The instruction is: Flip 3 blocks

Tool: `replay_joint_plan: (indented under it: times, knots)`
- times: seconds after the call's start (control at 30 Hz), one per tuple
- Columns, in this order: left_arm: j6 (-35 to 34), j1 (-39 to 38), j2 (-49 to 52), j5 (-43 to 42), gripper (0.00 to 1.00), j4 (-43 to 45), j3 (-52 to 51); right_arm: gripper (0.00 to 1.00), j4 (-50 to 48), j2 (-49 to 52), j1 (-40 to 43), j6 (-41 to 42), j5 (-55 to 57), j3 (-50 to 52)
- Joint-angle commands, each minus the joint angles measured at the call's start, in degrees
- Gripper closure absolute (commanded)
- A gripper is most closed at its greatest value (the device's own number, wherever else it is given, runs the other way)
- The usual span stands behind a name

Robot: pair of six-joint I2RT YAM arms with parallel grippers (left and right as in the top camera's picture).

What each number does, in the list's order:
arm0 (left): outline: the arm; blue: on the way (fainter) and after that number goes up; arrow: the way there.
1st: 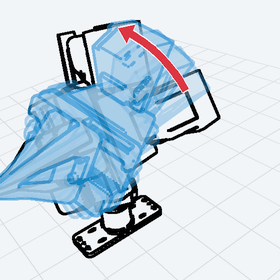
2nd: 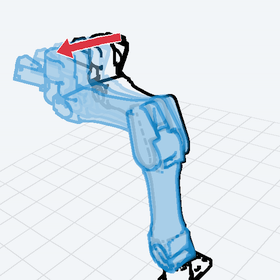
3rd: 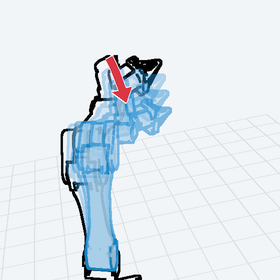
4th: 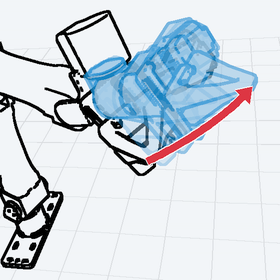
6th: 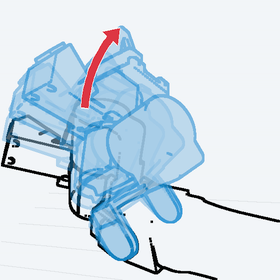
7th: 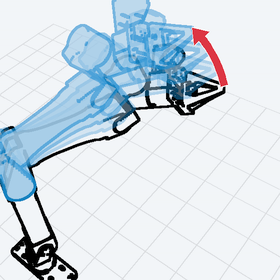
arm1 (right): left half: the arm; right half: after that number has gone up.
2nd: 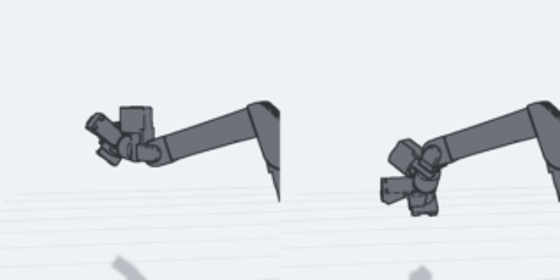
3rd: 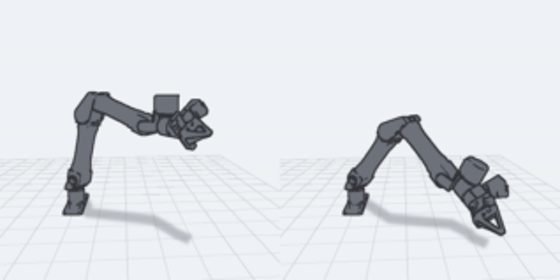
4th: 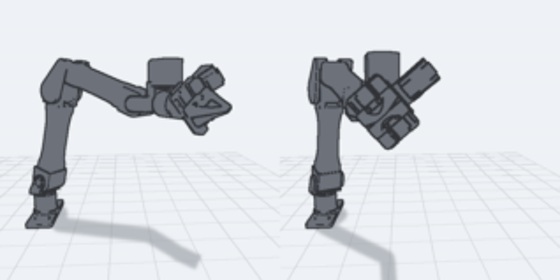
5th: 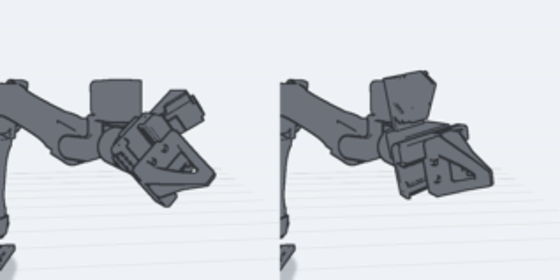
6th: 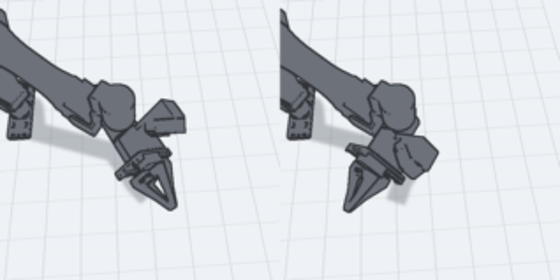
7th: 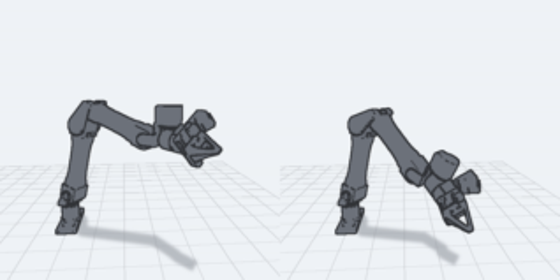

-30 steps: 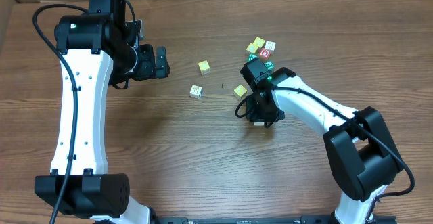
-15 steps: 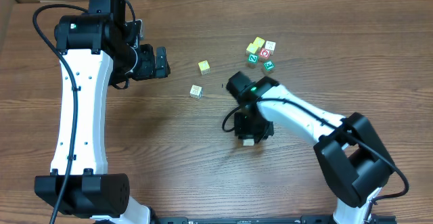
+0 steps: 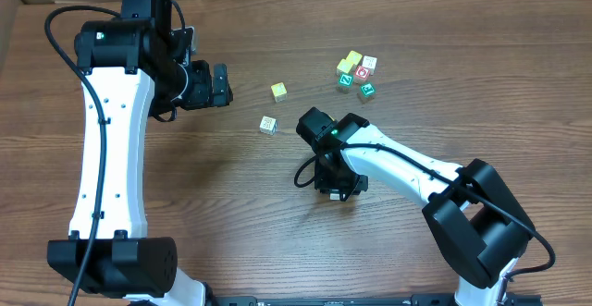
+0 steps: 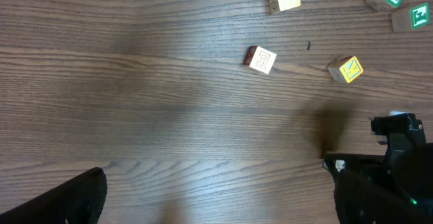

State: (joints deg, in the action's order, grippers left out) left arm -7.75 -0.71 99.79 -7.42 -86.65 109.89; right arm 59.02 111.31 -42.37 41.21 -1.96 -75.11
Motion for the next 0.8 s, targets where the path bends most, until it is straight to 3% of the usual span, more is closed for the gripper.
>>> replay_joint_plan:
  times: [0.0,0.27,0.47,0.63,0.77]
  knots:
    - [-0.59,0.31,0.50,0.39,0.00,-0.04,1.16,0.66,-0.35,-0.15,0.00,1.03,1.09,-1.36]
    - [-0.59,0.31,0.50,0.39,0.00,-0.04,1.16,0.65,-0.85,-0.15,0.00,0.98,2.05,-0.44]
    - [-0.59,0.31,0.50,0.39,0.00,-0.04,1.16,0.54,-3.13,-0.15,0.00,0.79,2.14,1.57]
    - [-0.59,0.31,0.50,0.39,0.00,-0.04,1.16,0.34,-2.47,-0.17,0.85,-0.96,2.12,-0.20]
    - [-0.59,0.31,0.50,0.37,0.00,-0.04,1.16,0.33,2.82,-0.17,4.22,-0.90,2.25,-8.26]
